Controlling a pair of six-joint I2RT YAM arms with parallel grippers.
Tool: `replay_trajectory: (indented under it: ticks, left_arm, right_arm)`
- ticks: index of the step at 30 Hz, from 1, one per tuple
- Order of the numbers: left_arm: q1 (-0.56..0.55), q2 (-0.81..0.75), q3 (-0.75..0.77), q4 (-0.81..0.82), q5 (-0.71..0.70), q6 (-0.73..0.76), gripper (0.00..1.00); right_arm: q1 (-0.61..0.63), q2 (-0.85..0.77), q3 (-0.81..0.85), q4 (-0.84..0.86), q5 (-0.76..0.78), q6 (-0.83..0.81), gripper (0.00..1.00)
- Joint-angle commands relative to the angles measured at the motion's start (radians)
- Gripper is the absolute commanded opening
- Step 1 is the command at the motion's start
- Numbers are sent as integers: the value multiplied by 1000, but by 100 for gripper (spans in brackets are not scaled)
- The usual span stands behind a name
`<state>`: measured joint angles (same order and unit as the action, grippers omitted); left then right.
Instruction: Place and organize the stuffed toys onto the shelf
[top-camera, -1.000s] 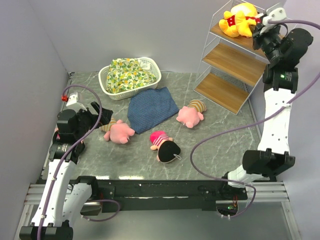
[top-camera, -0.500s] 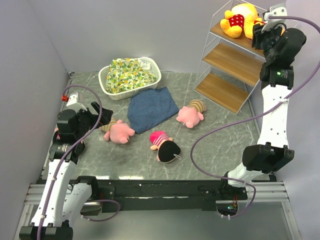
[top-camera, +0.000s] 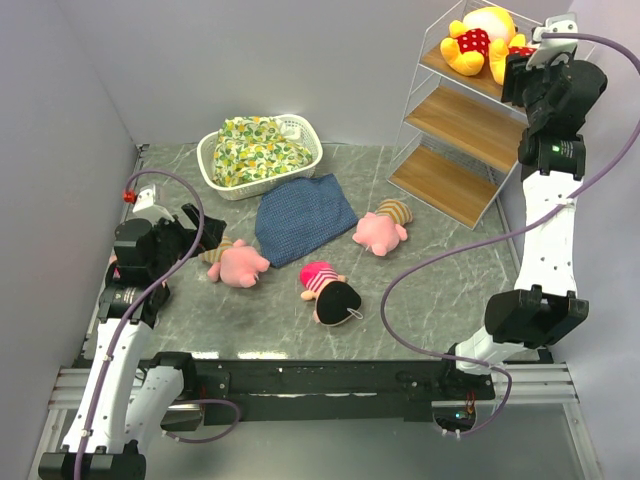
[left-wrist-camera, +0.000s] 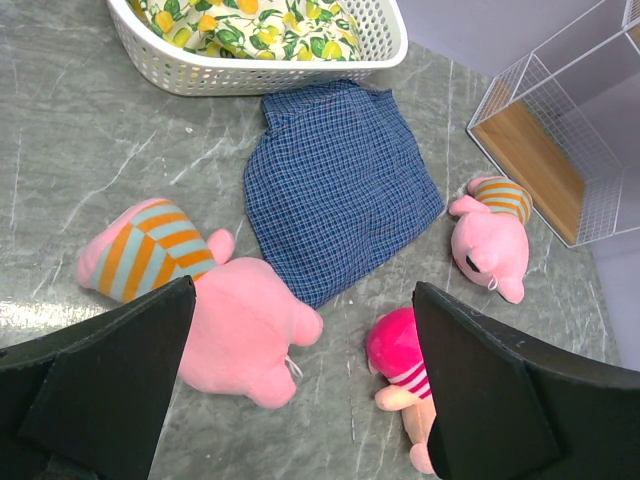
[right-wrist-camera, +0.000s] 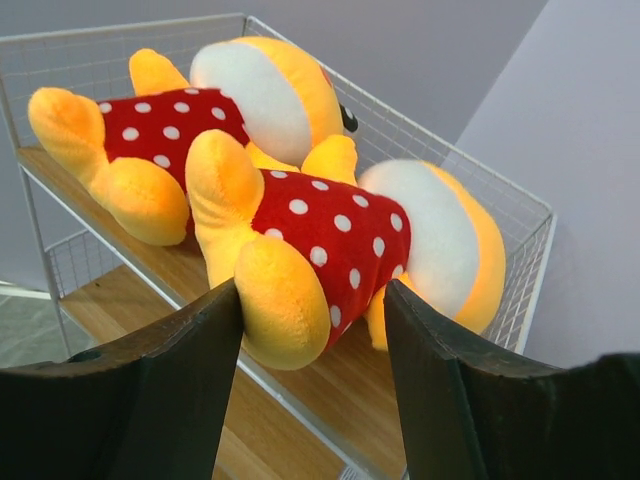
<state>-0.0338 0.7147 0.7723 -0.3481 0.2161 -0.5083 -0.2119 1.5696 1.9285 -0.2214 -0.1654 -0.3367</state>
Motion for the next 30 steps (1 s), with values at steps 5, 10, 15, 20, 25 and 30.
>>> replay_trajectory:
  ticks: [5,10,15,20,25,30]
  left_arm:
    - [-3,-9,-1,34,6,20,96]
    - [-3,-14,-2,29,-3,21,96]
    - [-5,-9,-2,26,-9,22,96]
    - [-5,-14,-4,23,-21,22,96]
    - [-5,-12,2,15,-38,25,96]
    - [-5,-27,1,15,-41,27,96]
  right_arm:
    - [-4,-39,-36,-21,78,-8,68]
    - [-4,-37,-49,10,70,-33,60]
    - [-6,-20,-42,14,90,-48,63]
    - [-11,-37,-72,45,61,-64,68]
    - [-12,-89,-88,56,21,-29,88]
    - [-7,-120,-56,40,15,27,91]
